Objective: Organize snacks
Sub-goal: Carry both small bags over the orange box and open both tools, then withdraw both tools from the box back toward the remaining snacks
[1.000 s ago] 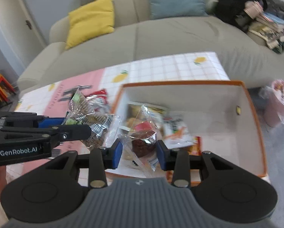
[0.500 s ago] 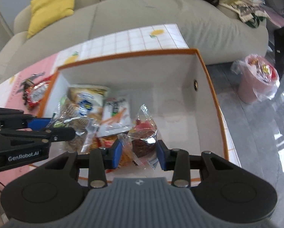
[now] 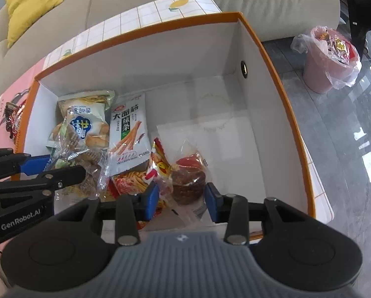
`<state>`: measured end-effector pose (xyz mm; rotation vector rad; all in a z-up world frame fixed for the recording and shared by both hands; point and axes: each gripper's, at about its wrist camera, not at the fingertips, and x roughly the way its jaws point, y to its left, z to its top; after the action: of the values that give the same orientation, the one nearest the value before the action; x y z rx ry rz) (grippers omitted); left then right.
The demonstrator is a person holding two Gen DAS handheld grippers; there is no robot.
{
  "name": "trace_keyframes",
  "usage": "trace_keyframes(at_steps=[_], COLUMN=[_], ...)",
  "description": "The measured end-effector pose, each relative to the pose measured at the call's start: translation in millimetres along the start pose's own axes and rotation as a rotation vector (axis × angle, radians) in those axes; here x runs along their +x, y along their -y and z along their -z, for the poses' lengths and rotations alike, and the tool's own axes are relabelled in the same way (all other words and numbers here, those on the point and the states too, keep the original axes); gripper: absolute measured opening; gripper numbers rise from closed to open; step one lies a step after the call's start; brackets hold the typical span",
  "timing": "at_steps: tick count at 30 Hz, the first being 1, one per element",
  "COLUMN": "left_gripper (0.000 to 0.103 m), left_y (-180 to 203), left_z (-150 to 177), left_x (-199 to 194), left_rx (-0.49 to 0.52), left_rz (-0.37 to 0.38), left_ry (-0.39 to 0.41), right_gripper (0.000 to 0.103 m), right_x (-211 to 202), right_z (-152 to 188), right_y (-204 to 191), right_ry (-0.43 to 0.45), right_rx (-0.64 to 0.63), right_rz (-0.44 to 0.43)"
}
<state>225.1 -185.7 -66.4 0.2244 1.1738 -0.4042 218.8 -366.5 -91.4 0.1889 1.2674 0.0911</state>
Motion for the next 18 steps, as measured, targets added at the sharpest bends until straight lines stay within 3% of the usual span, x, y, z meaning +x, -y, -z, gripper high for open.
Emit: trace_keyframes(at_steps=[5,11,13,15,18], left_gripper=[0.038,0.05,0.057,0.066,0.071], left_y=[-1,-7,-9,-11,-12], left_z=[0,2,2,2,3], left_x=[-3,-9,-15,-23,-36], left_rx=[0.008,0.004,0.008,0.015,0.022], left_rz=[-0.013,-0.048,-0.05,-0.048,-0.054], left_ry=[-0.004,0.002,0.013,0.034,0.062], right_gripper=[0.041,0.046,0.053,0.07,0.077], right_x=[-1,-5,-8,-10,-16], right_z=[0,-1,-1,0,0], right_y=[-2,-10,-12,-16,-23], right_ry=[-0.006,-0.013,-0.01,-0.007,-0.004], right_rx=[-0.003,-0.019,-0.016,-0.017,-0.018], right_rz=[0.015,0.038,0.04,0.043,0.052])
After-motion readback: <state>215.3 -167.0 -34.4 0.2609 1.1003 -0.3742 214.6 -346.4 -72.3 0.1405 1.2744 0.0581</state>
